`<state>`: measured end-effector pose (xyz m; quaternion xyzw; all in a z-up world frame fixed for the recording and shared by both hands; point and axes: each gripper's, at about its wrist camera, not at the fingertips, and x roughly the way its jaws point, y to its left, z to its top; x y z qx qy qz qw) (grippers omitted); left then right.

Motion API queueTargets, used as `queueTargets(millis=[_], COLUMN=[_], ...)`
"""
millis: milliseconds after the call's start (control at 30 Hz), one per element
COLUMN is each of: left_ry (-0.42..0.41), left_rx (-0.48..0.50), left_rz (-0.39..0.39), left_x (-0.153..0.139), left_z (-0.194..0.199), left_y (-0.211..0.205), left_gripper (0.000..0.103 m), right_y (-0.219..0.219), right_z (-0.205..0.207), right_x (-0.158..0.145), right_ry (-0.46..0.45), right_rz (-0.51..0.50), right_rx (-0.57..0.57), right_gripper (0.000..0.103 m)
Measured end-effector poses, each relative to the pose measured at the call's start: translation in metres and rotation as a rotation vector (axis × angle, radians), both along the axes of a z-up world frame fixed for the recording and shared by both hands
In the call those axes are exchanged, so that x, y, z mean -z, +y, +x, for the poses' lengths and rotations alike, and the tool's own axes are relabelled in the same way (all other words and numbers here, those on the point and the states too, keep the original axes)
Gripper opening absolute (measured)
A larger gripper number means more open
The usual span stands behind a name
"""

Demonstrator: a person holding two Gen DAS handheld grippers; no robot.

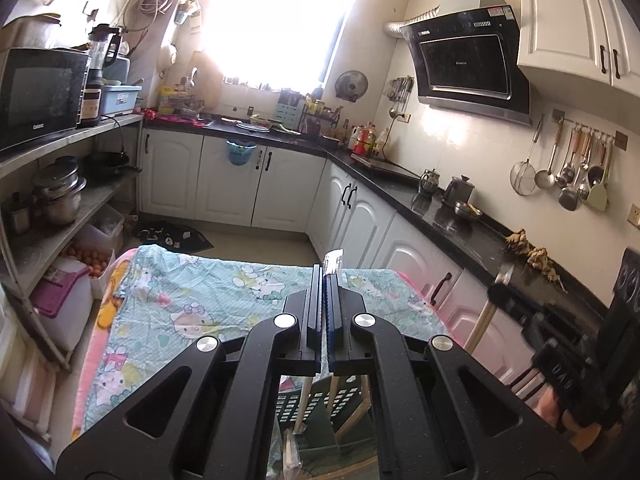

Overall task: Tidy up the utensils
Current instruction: 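Lower the chopsticks into the basket and open both tools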

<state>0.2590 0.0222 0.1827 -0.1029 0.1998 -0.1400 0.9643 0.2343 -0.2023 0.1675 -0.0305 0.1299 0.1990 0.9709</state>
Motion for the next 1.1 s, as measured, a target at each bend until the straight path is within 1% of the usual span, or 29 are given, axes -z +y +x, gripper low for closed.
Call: queueTargets(millis=[133,267,367,533,567,667,733,767,800,833,867,900,933,1000,1033,1100], left_ry=[0.007,0.012,0.022,0.031,0.035,0.037,0.035,0.033,0.03,0.028,0.025,0.019,0.014,0.004,0.0,-0.009], left_rx=[0.009,0.021,0.026,0.028,0.027,0.028,0.026,0.025,0.021,0.017,0.013,0.008,0.005,-0.008,-0.013,-0.031], left_rz=[0.001,0.006,0.011,0.01,0.011,0.016,0.019,0.02,0.021,0.024,0.027,0.025,0.022,0.015,0.016,0.017], left_x=[0.01,0.022,0.031,0.041,0.043,0.046,0.046,0.046,0.045,0.045,0.045,0.044,0.043,0.041,0.04,0.037], left_z=[0.004,0.005,0.005,0.0,-0.001,-0.006,-0.009,-0.011,-0.015,-0.017,-0.02,-0.024,-0.028,-0.036,-0.04,-0.048], left_y=[-0.003,-0.006,-0.009,-0.008,-0.008,-0.008,-0.008,-0.008,-0.007,-0.007,-0.006,-0.004,-0.003,0.001,0.003,0.007], left_gripper=[0.0,0.0,0.0,0.0,0.0,0.0,0.002,0.008,0.017,0.021,0.03,0.034,0.036,0.047,0.05,0.064], right_y=[0.002,0.004,0.002,-0.005,-0.006,-0.009,-0.011,-0.011,-0.011,-0.011,-0.012,-0.013,-0.013,-0.015,-0.016,-0.02], right_z=[0.001,0.006,0.013,0.016,0.015,0.013,0.01,0.009,0.007,0.005,0.004,0.001,-0.001,-0.007,-0.01,-0.017], right_x=[-0.001,0.019,0.036,0.055,0.057,0.062,0.064,0.065,0.066,0.066,0.067,0.067,0.067,0.068,0.068,0.07], right_ry=[-0.036,-0.054,-0.028,0.026,0.032,0.057,0.072,0.077,0.081,0.087,0.092,0.096,0.098,0.104,0.107,0.11], right_rz=[0.01,-0.018,-0.036,-0.018,-0.016,-0.005,0.0,-0.002,-0.004,-0.005,-0.002,0.0,0.0,-0.009,-0.012,-0.013], right_rx=[-0.006,0.004,0.025,0.039,0.04,0.049,0.049,0.049,0.05,0.052,0.051,0.05,0.05,0.056,0.058,0.059], right_gripper=[0.006,0.006,0.006,0.007,0.008,0.022,0.023,0.023,0.026,0.029,0.034,0.037,0.038,0.044,0.049,0.054])
